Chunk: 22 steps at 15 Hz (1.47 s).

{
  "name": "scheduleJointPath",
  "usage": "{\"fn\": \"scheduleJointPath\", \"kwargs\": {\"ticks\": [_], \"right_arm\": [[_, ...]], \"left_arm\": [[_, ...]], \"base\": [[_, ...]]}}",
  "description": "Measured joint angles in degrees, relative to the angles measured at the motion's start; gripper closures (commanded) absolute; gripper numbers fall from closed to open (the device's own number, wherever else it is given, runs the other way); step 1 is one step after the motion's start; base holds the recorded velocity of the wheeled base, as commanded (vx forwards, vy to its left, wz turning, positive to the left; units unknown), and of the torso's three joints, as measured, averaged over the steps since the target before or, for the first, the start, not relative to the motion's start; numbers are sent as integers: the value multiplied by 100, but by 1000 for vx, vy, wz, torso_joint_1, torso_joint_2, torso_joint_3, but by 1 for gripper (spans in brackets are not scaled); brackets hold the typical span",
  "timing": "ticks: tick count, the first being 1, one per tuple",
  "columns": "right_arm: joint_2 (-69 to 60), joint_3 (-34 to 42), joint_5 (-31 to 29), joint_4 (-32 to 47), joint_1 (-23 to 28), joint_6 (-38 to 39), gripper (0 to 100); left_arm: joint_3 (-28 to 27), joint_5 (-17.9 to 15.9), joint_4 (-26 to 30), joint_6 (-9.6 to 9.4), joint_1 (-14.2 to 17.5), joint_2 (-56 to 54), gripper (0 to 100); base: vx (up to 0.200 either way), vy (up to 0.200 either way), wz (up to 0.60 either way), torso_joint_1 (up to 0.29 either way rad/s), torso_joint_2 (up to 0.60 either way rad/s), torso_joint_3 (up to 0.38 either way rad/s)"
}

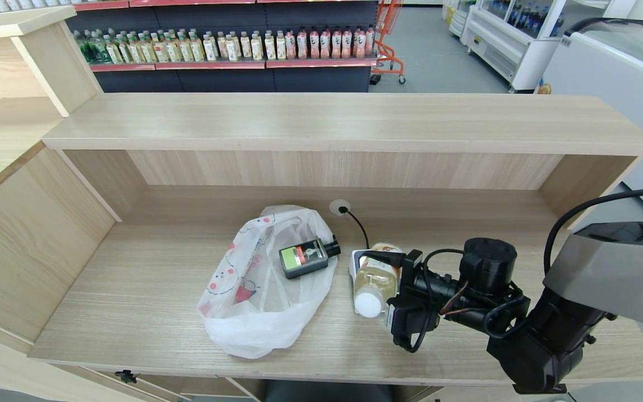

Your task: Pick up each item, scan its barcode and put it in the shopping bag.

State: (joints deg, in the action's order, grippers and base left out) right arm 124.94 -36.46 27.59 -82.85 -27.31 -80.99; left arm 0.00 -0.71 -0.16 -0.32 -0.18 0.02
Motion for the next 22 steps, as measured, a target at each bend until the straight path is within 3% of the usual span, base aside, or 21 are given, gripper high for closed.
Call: {"fn": "scheduleJointPath", "kwargs": {"ticks": [8,11,13,16,19,22], "right_arm": [[26,-39,20,-33,33,69,100],[-176,-138,-88,35,-69,578,100],[-535,-215,-572,255,-212,1237,100],[-1670,-505,-1741,1825,-386,2903,100],[-2881,-1351,-2935,4634,-455,5600,100],[-3713,-1991,-3549,6244,-474,7687,100]], "left_arm": [[0,-7,0,-1,0,0,0],[0,-7,0,-11,0,0,0],[0,-7,0,-12,0,0,0],[0,-5,0,-1,0,0,0],[0,-5,0,2,0,0,0],[0,-7,2,5,0,0,0]], "base": [[0,0,0,0,0,0],[0,0,0,0,0,0],[0,0,0,0,0,0],[0,0,0,0,0,0],[0,0,0,0,0,0],[0,0,0,0,0,0]]}}
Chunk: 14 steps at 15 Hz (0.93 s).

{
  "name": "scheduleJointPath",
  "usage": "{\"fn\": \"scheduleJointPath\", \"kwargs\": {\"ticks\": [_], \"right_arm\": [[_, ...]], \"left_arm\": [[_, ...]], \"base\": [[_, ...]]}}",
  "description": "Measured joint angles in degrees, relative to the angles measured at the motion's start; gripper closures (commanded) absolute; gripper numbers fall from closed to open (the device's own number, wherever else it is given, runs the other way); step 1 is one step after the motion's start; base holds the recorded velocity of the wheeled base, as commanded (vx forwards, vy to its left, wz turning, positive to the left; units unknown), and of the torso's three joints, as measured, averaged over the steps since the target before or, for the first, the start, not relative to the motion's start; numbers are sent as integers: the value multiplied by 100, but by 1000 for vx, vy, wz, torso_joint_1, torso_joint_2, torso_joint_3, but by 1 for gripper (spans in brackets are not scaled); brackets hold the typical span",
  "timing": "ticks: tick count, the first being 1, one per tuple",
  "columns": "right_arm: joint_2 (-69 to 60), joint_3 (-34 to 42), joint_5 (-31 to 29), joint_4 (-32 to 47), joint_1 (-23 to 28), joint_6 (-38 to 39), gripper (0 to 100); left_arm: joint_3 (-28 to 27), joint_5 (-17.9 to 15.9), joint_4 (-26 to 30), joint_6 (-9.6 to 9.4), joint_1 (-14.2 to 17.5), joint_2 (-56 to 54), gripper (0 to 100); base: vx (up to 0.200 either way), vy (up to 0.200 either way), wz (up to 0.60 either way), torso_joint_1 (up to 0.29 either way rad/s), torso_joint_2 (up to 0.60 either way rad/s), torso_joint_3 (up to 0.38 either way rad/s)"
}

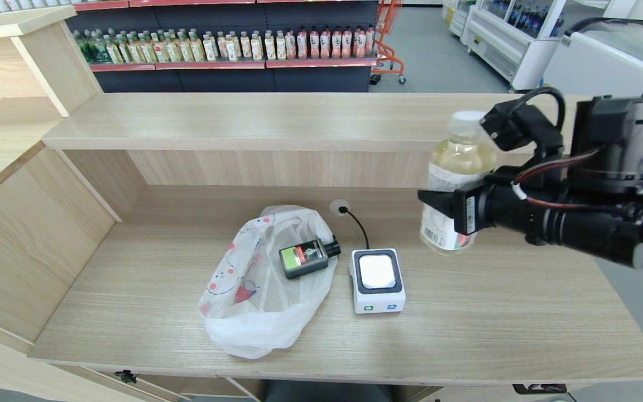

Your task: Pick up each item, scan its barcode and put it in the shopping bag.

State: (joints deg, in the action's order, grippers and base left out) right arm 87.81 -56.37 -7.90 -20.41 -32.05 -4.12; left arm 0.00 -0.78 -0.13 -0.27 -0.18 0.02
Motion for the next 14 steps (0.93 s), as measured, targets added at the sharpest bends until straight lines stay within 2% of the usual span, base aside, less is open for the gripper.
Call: {"fn": "scheduleJointPath", "kwargs": {"ticks": [3,5,9,10,14], "right_arm": [[-573,17,-94,601,-15,1358,100],[-917,478,-94,667,-13,1654,100],[-1276,907,35,624,-26,1885,100],[-1286,926,145,394,-63,1883,100],[-1108,1167,457,-236,-210,1408,100]], "left_arm": [[0,7,-2,16,0,0,0],[0,7,0,24,-2,0,0],[-2,7,0,27,-4,0,0],[-2,10,0,27,-2,0,0],[0,0,-2,40,0,0,0]], "base": [[0,0,0,0,0,0],[0,200,0,0,5,0],[0,200,0,11,5,5],[0,200,0,-12,-2,7],[0,200,0,-3,1,4]]}}
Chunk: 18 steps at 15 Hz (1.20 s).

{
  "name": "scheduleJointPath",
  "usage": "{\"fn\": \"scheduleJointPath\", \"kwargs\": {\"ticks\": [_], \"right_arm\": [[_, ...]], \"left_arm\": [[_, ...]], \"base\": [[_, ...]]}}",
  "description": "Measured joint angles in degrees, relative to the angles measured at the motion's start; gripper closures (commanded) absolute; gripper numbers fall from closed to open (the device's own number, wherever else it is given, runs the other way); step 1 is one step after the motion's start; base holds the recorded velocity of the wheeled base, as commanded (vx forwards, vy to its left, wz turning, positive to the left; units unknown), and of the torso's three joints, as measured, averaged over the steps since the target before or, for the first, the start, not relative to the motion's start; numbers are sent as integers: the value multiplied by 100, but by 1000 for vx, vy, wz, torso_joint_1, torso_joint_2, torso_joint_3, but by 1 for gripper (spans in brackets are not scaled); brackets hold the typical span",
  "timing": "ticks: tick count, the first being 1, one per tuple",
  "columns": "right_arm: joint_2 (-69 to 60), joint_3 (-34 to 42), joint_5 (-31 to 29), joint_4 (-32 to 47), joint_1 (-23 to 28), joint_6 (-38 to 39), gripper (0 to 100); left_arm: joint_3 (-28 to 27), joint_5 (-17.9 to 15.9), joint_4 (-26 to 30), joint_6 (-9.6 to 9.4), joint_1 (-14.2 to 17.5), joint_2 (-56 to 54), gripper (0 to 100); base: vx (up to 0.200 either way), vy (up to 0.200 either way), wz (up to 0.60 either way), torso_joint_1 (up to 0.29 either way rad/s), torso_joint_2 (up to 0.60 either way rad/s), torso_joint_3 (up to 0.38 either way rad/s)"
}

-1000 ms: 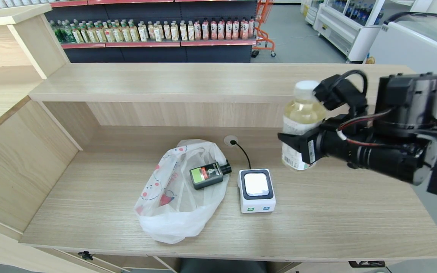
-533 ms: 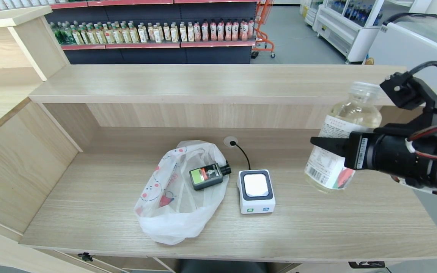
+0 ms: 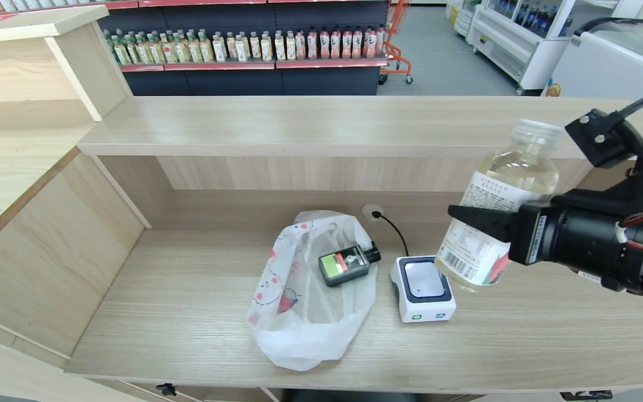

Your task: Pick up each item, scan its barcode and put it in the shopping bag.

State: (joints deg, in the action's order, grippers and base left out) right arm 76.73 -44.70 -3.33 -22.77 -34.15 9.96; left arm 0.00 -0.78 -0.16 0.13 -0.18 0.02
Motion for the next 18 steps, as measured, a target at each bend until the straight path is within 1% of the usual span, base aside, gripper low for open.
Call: {"fn": "scheduleJointPath", "kwargs": {"ticks": [2,4,6,8,10,11,12,16,18], "right_arm": [[307,127,155,-675,-20,-430,100],[797,265,286,-1491,-13,-939,100],[1343,334,406,-2236,-16,-1253,100],[1866,472,606,-3161,-16,-1542,100],[2186,680,822,-3512,-59,-1748,100],[2352,859,916,-4023,-66,-1972,100],[2520,1009,945,-4370,-63,-2128,100],[3333,1178,981,-5633,-88,-2423,100],[3788,1161,1065,-6478,-88,-2548,100]], "left_arm": [[0,0,0,0,0,0,0],[0,0,0,-11,0,0,0],[0,2,0,-9,-4,0,0],[0,2,0,-9,7,0,0],[0,2,0,-9,-2,0,0],[0,2,0,-9,-4,0,0],[0,2,0,-9,0,0,0],[0,5,0,-11,2,0,0],[0,2,0,-11,2,0,0]], "base": [[0,200,0,-2,5,0],[0,0,0,0,0,0],[0,0,0,0,0,0],[0,0,0,0,0,0],[0,0,0,0,0,0],[0,0,0,0,0,0],[0,0,0,0,0,0],[0,0,0,0,0,0],[0,0,0,0,0,0]]}}
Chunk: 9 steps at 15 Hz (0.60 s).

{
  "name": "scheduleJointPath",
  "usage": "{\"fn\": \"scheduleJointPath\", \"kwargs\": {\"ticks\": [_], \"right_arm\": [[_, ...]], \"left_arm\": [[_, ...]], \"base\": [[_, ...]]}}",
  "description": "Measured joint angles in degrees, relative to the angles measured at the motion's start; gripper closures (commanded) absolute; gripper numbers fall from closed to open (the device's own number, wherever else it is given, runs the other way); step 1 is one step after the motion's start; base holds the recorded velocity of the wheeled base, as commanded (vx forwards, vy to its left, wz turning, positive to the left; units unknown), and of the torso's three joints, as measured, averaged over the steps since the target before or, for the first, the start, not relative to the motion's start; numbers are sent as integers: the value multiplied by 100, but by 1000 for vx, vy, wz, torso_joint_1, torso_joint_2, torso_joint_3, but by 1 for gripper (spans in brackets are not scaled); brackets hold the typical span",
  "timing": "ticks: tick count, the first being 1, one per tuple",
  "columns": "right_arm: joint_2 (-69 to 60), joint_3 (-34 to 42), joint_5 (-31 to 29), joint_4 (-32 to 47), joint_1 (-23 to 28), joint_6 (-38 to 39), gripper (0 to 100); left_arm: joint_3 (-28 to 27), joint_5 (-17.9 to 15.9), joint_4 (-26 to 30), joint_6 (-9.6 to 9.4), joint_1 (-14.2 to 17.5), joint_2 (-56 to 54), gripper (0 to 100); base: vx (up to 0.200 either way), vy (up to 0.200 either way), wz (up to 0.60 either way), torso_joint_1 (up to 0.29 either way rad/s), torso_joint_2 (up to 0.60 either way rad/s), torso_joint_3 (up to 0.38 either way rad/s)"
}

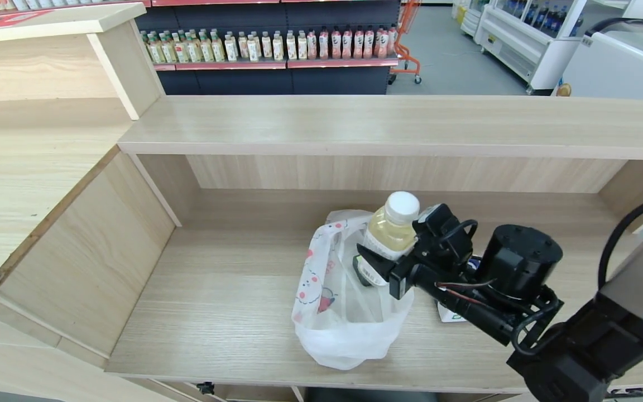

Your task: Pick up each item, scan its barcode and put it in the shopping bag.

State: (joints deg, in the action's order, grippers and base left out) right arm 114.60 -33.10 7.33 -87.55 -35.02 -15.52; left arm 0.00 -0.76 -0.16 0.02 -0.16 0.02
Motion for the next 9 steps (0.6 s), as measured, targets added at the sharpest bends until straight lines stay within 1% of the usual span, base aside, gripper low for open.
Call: {"fn": "scheduleJointPath", "kwargs": {"ticks": [1,3,6,8,9], "right_arm": [[172,5,59,-187,5,-22,100],[389,57,61,-208,35,-21,100],[588,140,90,-213,154,354,100],[773,63,277,-233,173,613,100],[866,22,488,-236,189,690,100]], "left_arm": [[0,2,0,-2,-2,0,0],[0,0,0,2,0,0,0],[0,0,0,0,-2,0,0],[0,-2,0,2,0,0,0],[0,-2,0,0,-2,0,0]], "base": [[0,0,0,0,0,0],[0,0,0,0,0,0],[0,0,0,0,0,0],[0,0,0,0,0,0],[0,0,0,0,0,0]]}}
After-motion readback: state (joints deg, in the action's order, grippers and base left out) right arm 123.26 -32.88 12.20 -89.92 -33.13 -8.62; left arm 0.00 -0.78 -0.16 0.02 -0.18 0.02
